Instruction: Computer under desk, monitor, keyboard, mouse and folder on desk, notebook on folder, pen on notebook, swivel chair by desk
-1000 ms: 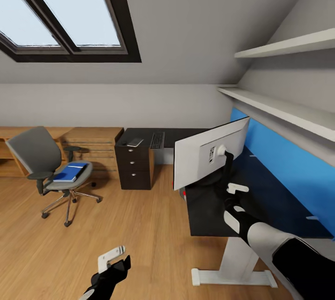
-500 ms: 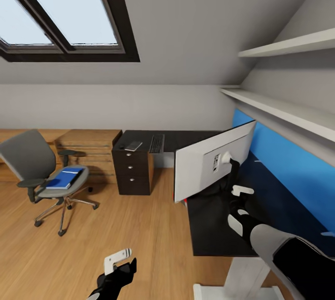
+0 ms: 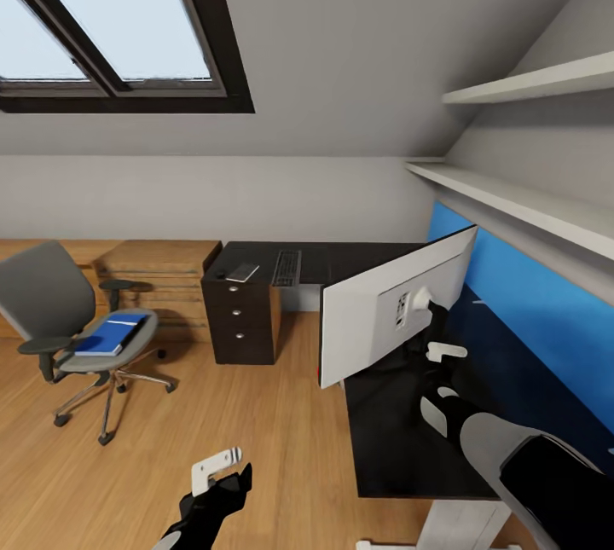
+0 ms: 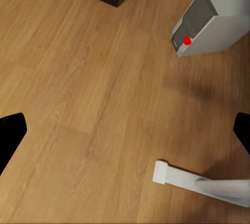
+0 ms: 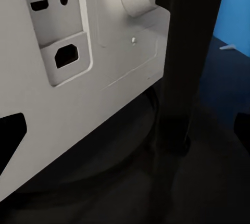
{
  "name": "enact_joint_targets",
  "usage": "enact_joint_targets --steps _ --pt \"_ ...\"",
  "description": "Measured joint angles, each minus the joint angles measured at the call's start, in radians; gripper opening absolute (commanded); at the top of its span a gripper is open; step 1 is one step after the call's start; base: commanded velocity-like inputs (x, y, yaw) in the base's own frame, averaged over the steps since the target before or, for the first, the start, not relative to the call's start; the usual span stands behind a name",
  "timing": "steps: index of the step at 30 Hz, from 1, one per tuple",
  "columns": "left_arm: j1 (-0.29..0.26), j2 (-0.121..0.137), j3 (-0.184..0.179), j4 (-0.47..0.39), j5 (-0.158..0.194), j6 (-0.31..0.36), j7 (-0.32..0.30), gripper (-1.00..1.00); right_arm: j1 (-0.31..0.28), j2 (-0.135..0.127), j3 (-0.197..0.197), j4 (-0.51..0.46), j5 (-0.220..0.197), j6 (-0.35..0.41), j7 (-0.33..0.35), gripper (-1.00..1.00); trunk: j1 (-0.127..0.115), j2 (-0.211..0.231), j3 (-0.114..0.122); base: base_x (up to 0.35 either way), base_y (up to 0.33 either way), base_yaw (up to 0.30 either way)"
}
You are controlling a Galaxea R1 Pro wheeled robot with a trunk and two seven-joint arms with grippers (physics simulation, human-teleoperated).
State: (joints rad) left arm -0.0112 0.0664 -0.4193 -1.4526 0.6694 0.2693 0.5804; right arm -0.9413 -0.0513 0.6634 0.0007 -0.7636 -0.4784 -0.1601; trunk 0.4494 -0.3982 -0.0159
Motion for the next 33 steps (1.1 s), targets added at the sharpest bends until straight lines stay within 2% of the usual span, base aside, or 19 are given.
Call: enact_joint_targets --steps 4,10,33 --pt "0.0 0.0 0.003 -0.015 0.002 0.0 0.001 1.0 0.0 -0.001 -0.001 0.001 0.0 0.002 0.0 1.0 0.011 -0.02 -0.009 0.004 0.0 0.0" --pt "0.0 0.0 0.003 -0.02 0.003 0.0 0.001 1.0 0.0 -0.022 -0.001 0.001 -0.001 0.002 0.0 1.0 0.034 -0.062 -0.028 0.0 0.0 0.0" --pt "0.0 0.001 0.002 -0.037 0.003 0.0 0.002 1.0 0.0 -0.028 -0.001 0.001 -0.001 0.002 0.0 1.0 0.123 -0.224 -0.1 0.0 0.0 0.0"
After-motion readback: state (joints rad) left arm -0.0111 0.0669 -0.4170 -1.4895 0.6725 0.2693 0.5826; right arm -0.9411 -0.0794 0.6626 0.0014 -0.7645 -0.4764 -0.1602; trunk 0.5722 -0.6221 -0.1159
